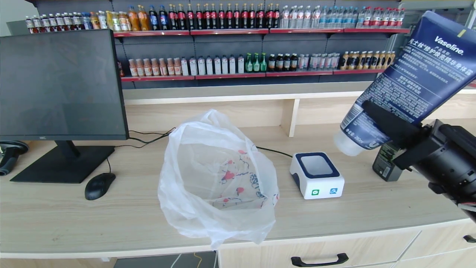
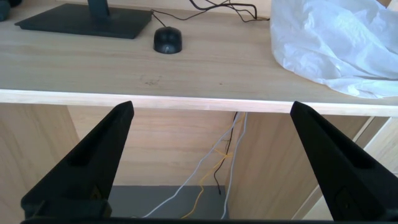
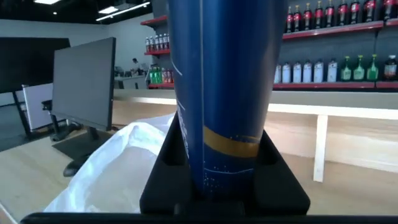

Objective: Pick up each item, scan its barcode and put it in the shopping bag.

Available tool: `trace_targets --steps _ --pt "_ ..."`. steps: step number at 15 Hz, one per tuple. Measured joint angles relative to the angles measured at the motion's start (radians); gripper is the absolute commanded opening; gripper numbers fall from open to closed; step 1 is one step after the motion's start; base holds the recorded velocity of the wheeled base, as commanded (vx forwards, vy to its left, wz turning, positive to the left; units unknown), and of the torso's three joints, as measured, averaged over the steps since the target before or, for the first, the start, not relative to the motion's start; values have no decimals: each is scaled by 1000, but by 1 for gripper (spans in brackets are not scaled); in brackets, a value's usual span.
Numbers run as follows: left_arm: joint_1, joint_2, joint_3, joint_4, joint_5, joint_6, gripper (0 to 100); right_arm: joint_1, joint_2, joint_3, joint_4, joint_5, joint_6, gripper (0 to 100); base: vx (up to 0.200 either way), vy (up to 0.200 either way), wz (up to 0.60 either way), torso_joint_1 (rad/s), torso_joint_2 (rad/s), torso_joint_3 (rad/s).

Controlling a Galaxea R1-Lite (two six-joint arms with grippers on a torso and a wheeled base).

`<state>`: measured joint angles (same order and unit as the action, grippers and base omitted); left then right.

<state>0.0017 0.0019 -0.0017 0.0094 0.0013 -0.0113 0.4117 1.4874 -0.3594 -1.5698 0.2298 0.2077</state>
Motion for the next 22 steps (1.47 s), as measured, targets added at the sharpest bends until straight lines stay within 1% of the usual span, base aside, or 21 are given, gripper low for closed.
trace_targets --steps 3,5,7,10,14,17,20,22 --pt "0 0 0 0 0 0 100 126 -13 51 1 1 69 0 0 0 0 0 0 0" --pt "0 0 0 0 0 0 100 183 -21 58 0 1 163 0 0 0 0 0 0 0" --pt "0 0 0 0 0 0 100 234 -37 59 0 2 306 0 0 0 0 0 0 0" --pt "0 0 0 0 0 0 100 261 -60 42 0 2 487 0 0 0 0 0 0 0" --pt "-1 0 0 0 0 -1 100 283 -108 10 -1 2 679 0 0 0 0 0 0 0" --pt "0 0 0 0 0 0 100 309 -135 3 -1 3 712 0 0 0 0 0 0 0" --pt "0 0 0 0 0 0 100 384 -146 4 0 3 713 0 0 0 0 0 0 0" --pt "0 0 0 0 0 0 100 408 -151 9 0 3 715 0 0 0 0 0 0 0"
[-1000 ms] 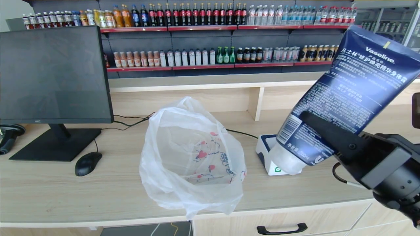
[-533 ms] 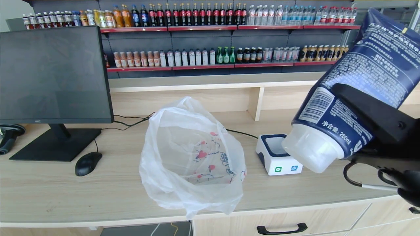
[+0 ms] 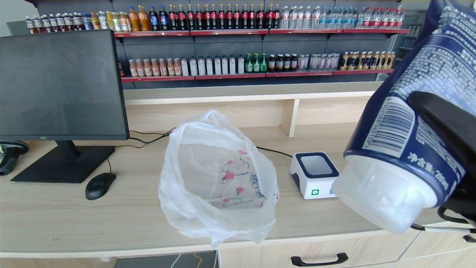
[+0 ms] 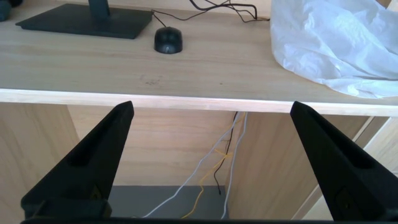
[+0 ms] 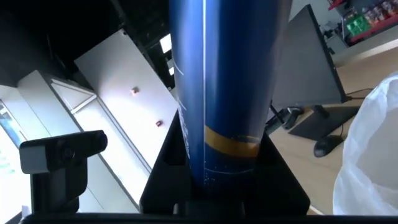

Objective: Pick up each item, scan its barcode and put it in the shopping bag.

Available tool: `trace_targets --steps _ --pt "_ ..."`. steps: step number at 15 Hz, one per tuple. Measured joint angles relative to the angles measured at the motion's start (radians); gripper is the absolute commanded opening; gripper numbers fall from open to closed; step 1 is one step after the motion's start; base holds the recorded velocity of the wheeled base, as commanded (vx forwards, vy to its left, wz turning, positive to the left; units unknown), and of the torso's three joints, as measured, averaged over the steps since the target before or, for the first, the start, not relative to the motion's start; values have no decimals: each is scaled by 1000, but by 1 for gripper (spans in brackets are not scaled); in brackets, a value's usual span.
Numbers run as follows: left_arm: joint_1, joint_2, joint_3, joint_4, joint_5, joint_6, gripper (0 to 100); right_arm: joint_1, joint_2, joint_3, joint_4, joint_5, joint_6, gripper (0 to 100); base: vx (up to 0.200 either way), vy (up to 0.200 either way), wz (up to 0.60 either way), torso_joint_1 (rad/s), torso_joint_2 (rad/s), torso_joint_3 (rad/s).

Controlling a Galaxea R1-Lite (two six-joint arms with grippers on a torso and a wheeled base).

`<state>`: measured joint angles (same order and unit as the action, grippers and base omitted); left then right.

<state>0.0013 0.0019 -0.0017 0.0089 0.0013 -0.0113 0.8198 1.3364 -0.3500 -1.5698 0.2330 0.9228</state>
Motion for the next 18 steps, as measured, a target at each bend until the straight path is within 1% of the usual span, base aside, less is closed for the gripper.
trace_targets --steps 2,5,18 --pt "0 0 0 0 0 0 100 26 -1 2 0 0 47 0 0 0 0 0 0 0" --pt "0 0 0 0 0 0 100 37 -1 5 0 0 111 0 0 0 0 0 0 0" --pt "0 0 0 0 0 0 100 67 59 26 0 -1 110 0 0 0 0 0 0 0"
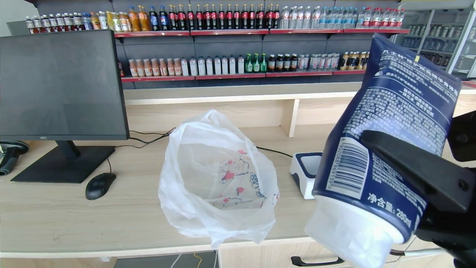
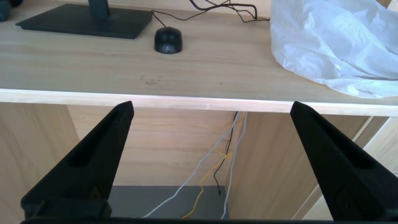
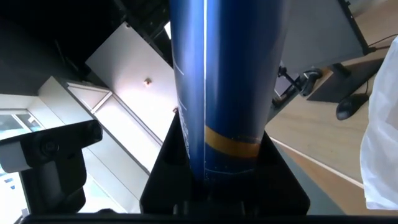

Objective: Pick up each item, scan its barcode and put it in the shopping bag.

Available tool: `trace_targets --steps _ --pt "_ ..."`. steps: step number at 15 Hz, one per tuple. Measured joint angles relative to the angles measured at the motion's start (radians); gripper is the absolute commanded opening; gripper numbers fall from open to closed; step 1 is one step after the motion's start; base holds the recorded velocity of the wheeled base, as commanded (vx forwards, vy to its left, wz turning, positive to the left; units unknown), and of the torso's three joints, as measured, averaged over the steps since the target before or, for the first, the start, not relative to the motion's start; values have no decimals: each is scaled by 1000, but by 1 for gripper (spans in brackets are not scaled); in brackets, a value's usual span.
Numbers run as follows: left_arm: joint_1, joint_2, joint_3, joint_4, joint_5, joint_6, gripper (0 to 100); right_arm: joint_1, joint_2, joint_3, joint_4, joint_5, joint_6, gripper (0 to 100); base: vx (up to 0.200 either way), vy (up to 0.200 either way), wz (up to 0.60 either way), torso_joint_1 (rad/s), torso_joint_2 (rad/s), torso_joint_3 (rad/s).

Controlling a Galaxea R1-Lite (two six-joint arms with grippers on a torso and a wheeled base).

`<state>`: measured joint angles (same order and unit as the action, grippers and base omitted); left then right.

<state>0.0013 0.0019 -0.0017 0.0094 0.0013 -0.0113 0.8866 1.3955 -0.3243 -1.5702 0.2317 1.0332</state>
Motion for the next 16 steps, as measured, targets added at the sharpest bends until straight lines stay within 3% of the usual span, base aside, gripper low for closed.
trace_targets --steps 8,16 --pt "0 0 0 0 0 0 100 9 2 10 0 0 -3 0 0 0 0 0 0 0" --pt "0 0 0 0 0 0 100 11 7 74 1 1 -116 0 0 0 0 0 0 0"
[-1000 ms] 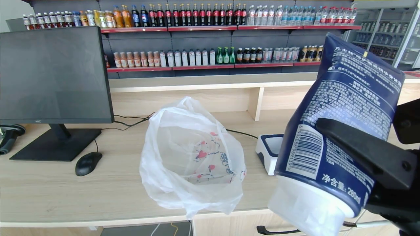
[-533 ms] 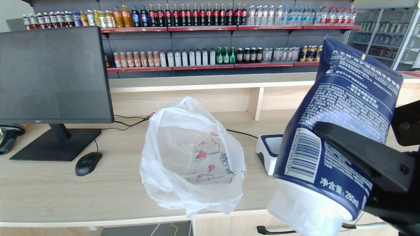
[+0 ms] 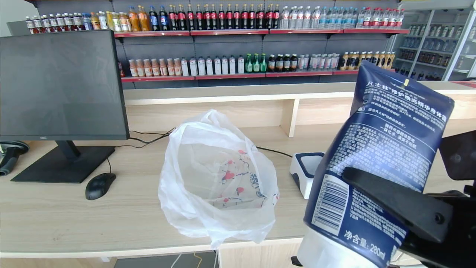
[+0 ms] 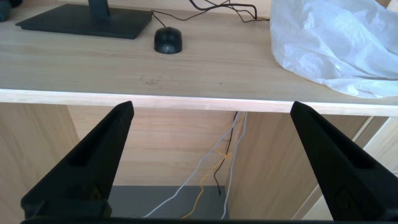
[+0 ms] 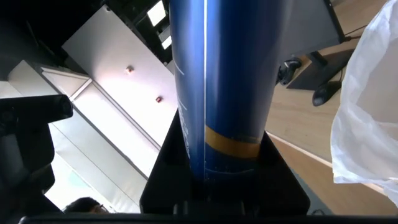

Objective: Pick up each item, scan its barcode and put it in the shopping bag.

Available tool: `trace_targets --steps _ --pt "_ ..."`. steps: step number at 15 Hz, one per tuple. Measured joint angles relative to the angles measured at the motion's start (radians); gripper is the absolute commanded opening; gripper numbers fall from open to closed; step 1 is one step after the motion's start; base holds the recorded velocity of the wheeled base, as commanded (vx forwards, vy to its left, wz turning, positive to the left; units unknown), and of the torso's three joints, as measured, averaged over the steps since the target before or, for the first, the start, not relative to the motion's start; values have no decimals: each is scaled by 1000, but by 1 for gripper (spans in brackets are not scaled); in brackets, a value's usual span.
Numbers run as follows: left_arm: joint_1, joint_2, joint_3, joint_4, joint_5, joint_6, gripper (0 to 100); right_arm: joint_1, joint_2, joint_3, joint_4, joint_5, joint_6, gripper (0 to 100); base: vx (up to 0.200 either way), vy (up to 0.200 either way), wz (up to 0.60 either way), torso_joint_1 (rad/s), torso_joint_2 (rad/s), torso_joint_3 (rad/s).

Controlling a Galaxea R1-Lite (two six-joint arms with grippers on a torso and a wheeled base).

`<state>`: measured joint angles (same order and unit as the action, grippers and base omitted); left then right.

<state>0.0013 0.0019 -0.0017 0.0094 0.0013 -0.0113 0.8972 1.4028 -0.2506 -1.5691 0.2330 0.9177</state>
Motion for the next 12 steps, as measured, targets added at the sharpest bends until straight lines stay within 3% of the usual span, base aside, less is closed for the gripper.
trace_targets --steps 12 --pt "0 0 0 0 0 0 100 -75 46 84 0 0 -188 0 0 0 0 0 0 0"
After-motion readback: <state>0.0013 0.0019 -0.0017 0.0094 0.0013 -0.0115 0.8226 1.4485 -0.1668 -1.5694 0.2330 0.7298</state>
